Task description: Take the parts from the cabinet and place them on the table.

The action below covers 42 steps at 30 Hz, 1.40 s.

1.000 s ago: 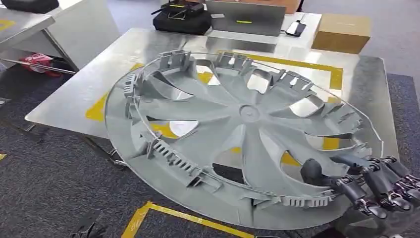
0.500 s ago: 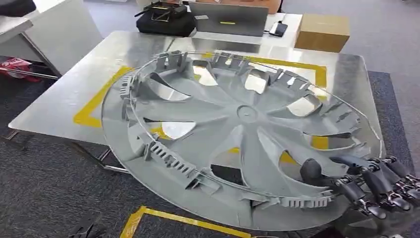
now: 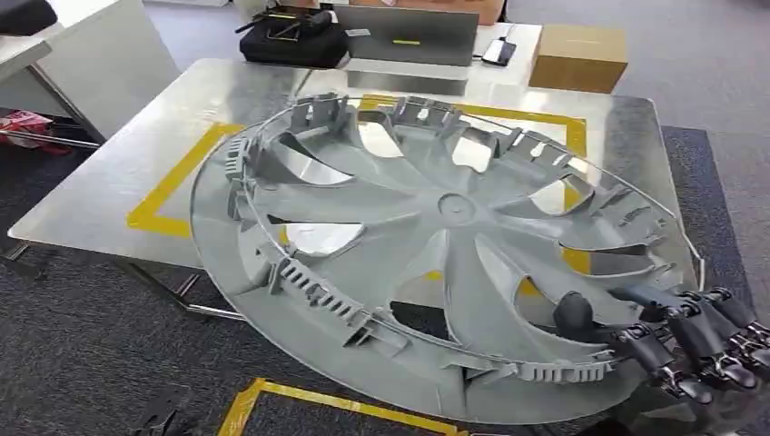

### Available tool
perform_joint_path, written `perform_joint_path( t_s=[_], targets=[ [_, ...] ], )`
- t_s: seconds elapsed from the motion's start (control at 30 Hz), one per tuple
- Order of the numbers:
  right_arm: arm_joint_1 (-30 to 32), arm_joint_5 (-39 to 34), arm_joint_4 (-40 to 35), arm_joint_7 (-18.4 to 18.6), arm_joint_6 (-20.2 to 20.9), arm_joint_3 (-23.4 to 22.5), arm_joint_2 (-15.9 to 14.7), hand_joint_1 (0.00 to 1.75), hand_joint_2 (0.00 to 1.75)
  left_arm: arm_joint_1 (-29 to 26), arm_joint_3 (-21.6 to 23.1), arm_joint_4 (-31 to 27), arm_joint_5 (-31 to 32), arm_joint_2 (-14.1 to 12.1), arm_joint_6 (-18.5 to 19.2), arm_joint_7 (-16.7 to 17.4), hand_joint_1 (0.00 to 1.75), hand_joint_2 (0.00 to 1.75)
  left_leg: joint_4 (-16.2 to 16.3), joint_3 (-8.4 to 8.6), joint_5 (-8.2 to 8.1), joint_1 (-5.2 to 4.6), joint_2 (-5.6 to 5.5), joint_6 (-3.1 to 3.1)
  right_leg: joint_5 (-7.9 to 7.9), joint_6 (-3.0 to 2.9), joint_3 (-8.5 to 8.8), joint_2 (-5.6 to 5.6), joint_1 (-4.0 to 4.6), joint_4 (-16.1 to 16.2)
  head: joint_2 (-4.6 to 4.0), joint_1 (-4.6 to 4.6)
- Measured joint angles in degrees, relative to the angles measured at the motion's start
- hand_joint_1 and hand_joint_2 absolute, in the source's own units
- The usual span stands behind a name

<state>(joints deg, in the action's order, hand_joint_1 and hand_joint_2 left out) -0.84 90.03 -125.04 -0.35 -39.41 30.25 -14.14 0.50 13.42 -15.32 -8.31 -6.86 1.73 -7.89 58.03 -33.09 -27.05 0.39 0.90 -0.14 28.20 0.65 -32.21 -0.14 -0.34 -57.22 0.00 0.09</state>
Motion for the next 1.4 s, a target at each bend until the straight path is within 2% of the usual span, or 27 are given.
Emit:
perform_joint_path(
  t_s=[0.03, 0.2, 0.27, 0.3, 0.33, 0.37, 0.4, 0.43, 0.47, 0.5, 0.53, 0.6, 0.67, 0.7, 0.77, 0.8, 1.0, 1.03, 1.07, 1.1, 1.13, 1.2, 1.23, 1.27, 1.3, 1.37, 1.4],
  targets=[
    [0.0, 0.0, 0.0, 0.0, 0.0, 0.0, 0.0, 1.75, 1.75, -0.01, 0.04, 0.0, 0.02, 0.0, 0.0, 0.0, 0.0, 1.75, 1.0, -0.35, -1.08, 0.16, -0.19, -0.27, -0.23, -0.37, 0.26, -0.04, -0.25, 0.23, 0.0, -0.06],
    [-0.03, 0.0, -0.02, 0.0, 0.0, 0.02, 0.0, 1.75, 1.75, -0.01, 0.04, 0.0, 0.0, 0.0, 0.02, 0.0, 0.0, 1.75, 1.65, -0.63, -1.61, 0.16, -0.22, -0.34, -0.24, -0.46, 0.27, -0.05, -0.27, 0.24, 0.0, -0.17],
    [-0.1, 0.0, -0.02, 0.0, 0.0, 0.02, 0.0, 1.75, 1.75, 0.0, 0.09, 0.0, 0.0, 0.0, 0.0, -0.02, 0.0, 1.75, 4.08, -1.62, -3.19, 0.17, -0.29, -0.51, -0.26, -0.68, 0.26, -0.06, -0.28, 0.24, 0.0, -0.31],
    [-0.03, 0.0, 0.0, 0.04, 0.02, 0.02, 0.0, 1.75, 1.75, -0.17, 0.11, 0.0, 0.0, -0.11, 0.04, -0.02, 0.0, 1.75, 17.17, -7.42, -8.82, 0.23, -0.36, -0.93, -0.17, -0.85, 0.23, 0.07, -0.22, 0.18, 0.0, -0.35],
    [-0.02, 0.02, 0.28, 0.26, 0.02, 0.02, 0.0, 1.75, 1.75, -0.2, 0.22, 0.0, 0.02, -0.11, 0.13, -0.02, 0.0, 1.75, 12.96, -5.61, -4.6, 0.24, -0.38, -0.75, -0.13, -0.82, 0.36, 0.45, -0.21, 0.07, 0.0, -0.33],
    [-0.04, 0.02, 0.28, 0.26, 0.02, 0.02, 0.0, 1.75, 1.75, -0.2, 0.22, 0.0, 0.0, -0.2, 0.13, -0.02, 0.0, 1.75, 7.08, -2.82, -1.61, 0.24, -0.44, -0.55, -0.07, -0.72, 0.48, 0.61, -0.22, 0.02, 0.0, -0.35],
    [-0.06, 0.02, 0.28, 0.28, 0.02, 0.02, 0.0, 1.75, 1.75, -0.2, 0.24, 0.0, 0.02, -0.26, 0.13, -0.02, 0.0, 1.75, 2.45, -0.63, 0.34, 0.25, -0.65, -0.34, 0.04, -0.55, 0.55, 0.7, -0.21, -0.1, 0.0, -0.33],
    [-0.06, 0.02, 0.28, 0.28, 0.02, 0.02, 0.0, 1.75, 1.75, -0.15, 0.24, 0.02, 0.02, -0.29, 0.13, 0.0, 0.0, 1.75, 1.01, 0.33, -0.6, 0.15, -1.02, -0.1, 0.17, -0.33, 0.39, 0.75, 0.04, -0.22, 0.0, -0.3],
    [-0.13, 0.02, 0.28, 0.33, 0.02, 0.04, 0.0, 1.75, 1.75, -0.08, 0.24, 0.02, 0.0, -0.31, 0.15, -0.02, 0.0, 1.75, 0.32, 0.18, -0.52, 0.08, -1.03, 0.02, 0.18, -0.02, -0.04, 0.93, 0.15, -0.54, 0.0, -0.29],
    [-0.17, 0.02, 0.28, 0.37, 0.02, 0.07, 0.0, 1.75, 1.75, -0.16, 0.26, 0.02, 0.0, -0.26, 0.15, -0.02, 0.0, 1.75, -0.07, 0.09, -0.24, 0.27, -1.05, -0.14, 0.43, -0.17, -0.17, 0.91, 0.27, -0.84, 0.0, -0.24],
    [-0.05, 0.07, 0.28, 0.44, 0.0, 0.09, 0.0, 1.75, 1.75, -0.26, 0.28, 0.02, 0.0, -0.26, 0.26, 0.0, 0.0, 1.75, 0.02, 0.11, -0.3, 0.17, -1.05, -0.16, 0.25, -0.97, -0.16, 0.95, 0.2, -0.65, 0.0, -0.26],
    [-0.09, 0.02, 0.33, 0.61, 0.02, 0.15, 0.0, 1.75, 1.75, -0.27, 0.28, 0.04, -0.02, -0.26, 0.48, -0.02, 0.0, 1.75, 0.03, 0.06, -0.28, 0.01, -1.08, -0.11, 0.19, -0.84, -0.02, 0.84, 0.14, -0.34, 0.0, -0.26],
    [-0.15, 0.02, 0.31, 0.81, 0.02, 0.3, 0.0, 1.75, 1.75, -0.27, 0.28, 0.04, -0.04, -0.26, 0.72, -0.02, 0.0, 1.75, 0.04, 0.06, -0.34, -0.03, -1.09, 0.21, 0.02, -0.57, 0.15, 0.84, 0.11, -0.04, 0.0, -0.24],
    [-0.15, 0.02, 0.33, 0.96, 0.0, 0.35, 0.0, 1.75, 1.75, -0.27, 0.28, 0.04, -0.07, -0.26, 0.79, -0.02, 0.0, 1.75, 0.07, 0.06, -0.35, -0.06, -1.08, 0.31, -0.1, -0.35, 0.19, 0.86, 0.08, 0.11, 0.0, -0.24],
    [-0.15, 0.0, 0.33, 1.27, 0.02, 0.44, 0.0, 1.75, 1.75, -0.23, 0.28, 0.07, -0.09, -0.31, 0.85, -0.02, 0.0, 1.75, 0.3, -0.07, -0.45, -0.28, -1.07, 0.68, -0.27, 0.64, 0.22, 0.88, -0.17, 0.37, 0.0, -0.26],
    [-0.14, 0.0, 0.35, 1.4, 0.02, 0.48, 0.0, 1.75, 1.75, -0.23, 0.31, 0.07, -0.09, -0.31, 0.87, -0.04, 0.0, 1.75, 0.35, -0.1, -0.48, -0.37, -1.07, 0.77, -0.27, 0.93, 0.2, 0.88, -0.26, 0.37, 0.0, -0.28],
    [-0.14, -0.39, 0.39, 1.62, 0.02, 0.72, 0.0, 1.75, 1.75, -0.27, 0.31, 0.15, -0.28, -0.59, 0.96, -0.2, 0.0, 1.75, 0.55, -0.18, -0.48, -0.83, -1.06, 1.64, -0.46, 1.9, 0.22, 0.91, -0.71, 0.58, 0.0, -0.31],
    [-0.14, -0.53, 0.39, 1.62, 0.02, 0.77, 0.0, 1.75, 1.75, -0.27, 0.31, 0.18, -0.39, -0.61, 0.98, -0.26, 0.0, 1.75, 0.03, -0.09, -0.25, -0.68, -1.04, 1.96, -0.48, 2.15, 0.25, 0.94, -0.63, 0.66, 0.0, -0.31],
    [-0.08, -0.68, 0.39, 1.6, 0.0, 0.79, 0.0, 1.75, 1.75, -0.27, 0.31, 0.2, -0.46, -0.59, 1.01, -0.33, 0.0, 1.75, -0.67, 0.25, 0.25, -0.18, -0.75, 2.5, 0.09, 2.25, -0.47, 0.83, -0.72, 0.11, 0.0, -0.31],
    [-0.16, -0.83, 0.39, 1.42, 0.0, 0.81, 0.0, 1.75, 1.75, -0.27, 0.31, 0.2, -0.48, -0.59, 1.01, -0.44, 0.0, 1.75, -0.79, 0.3, 0.34, -0.17, -0.63, 2.74, 1.67, 2.28, -1.26, 0.67, -0.63, -1.87, 0.0, -0.11],
    [-0.18, -0.9, 0.41, 1.27, 0.02, 0.85, 0.0, 1.75, 1.75, -0.26, 0.31, 0.26, -0.48, -0.61, 1.03, -0.44, 0.0, 1.75, -0.78, 0.19, 0.35, -0.13, -0.6, 2.75, 3.82, 2.32, -3.0, 0.66, -0.69, -5.72, 0.0, -0.02],
    [-0.13, -0.98, 0.52, 1.11, 0.02, 0.92, 0.0, 1.75, 1.75, -0.46, 0.31, 0.35, -0.48, -0.55, 1.03, -0.48, 0.0, 1.75, -0.77, 0.11, 0.34, -0.15, -0.33, 2.74, 7.66, 2.58, -7.53, 0.64, -0.81, -15.31, 0.0, -0.04],
    [-0.15, -0.85, 0.7, 1.75, 0.0, 1.01, -0.02, 1.75, 1.75, -0.52, 0.31, 0.46, -0.28, -0.55, 1.07, -0.48, 0.0, 1.75, -0.75, 0.1, 0.33, -0.14, -0.29, 2.72, 8.1, 2.66, -8.82, 0.6, -0.82, -17.77, 0.0, 0.0],
    [-0.27, -0.59, 0.9, 2.93, 0.02, 1.33, -0.31, 1.75, 1.75, -0.54, 0.28, 0.48, 0.24, -0.5, 1.18, -0.46, 0.0, 1.75, -0.74, 0.13, 0.31, -0.09, -0.27, 2.69, 7.03, 2.7, -8.65, 0.56, -0.89, -17.28, 0.0, -0.07],
    [-0.41, -0.37, 1.09, 3.94, 0.02, 1.6, -0.68, 1.75, 1.75, -0.53, 0.26, 0.5, 0.72, -0.46, 1.2, -0.46, 0.0, 1.75, -0.68, 0.15, 0.25, -0.01, -0.27, 2.55, 4.94, 2.72, -7.27, 0.46, -0.92, -14.34, 0.0, -0.04],
    [-0.46, -0.22, 1.68, 3.76, 0.02, 1.7, -1.05, 1.75, 1.75, -0.55, 0.2, 0.55, 1.2, -0.35, 1.51, -0.55, 0.0, 1.75, -0.39, 0.29, -0.08, 0.22, -0.32, 1.93, -0.35, 2.65, -1.51, -0.1, -1.06, -3.0, 0.0, 0.04],
    [-0.56, -0.2, 2.01, 3.63, 0.02, 1.73, -1.05, 1.75, 1.75, -0.59, 0.17, 0.61, 1.25, -0.5, 1.66, -0.59, 0.0, 1.75, -0.21, 0.18, -0.16, 0.07, -0.36, 1.43, 0.84, 2.6, -0.25, -0.32, -0.92, -0.81, 0.0, 0.02]
  ],
)
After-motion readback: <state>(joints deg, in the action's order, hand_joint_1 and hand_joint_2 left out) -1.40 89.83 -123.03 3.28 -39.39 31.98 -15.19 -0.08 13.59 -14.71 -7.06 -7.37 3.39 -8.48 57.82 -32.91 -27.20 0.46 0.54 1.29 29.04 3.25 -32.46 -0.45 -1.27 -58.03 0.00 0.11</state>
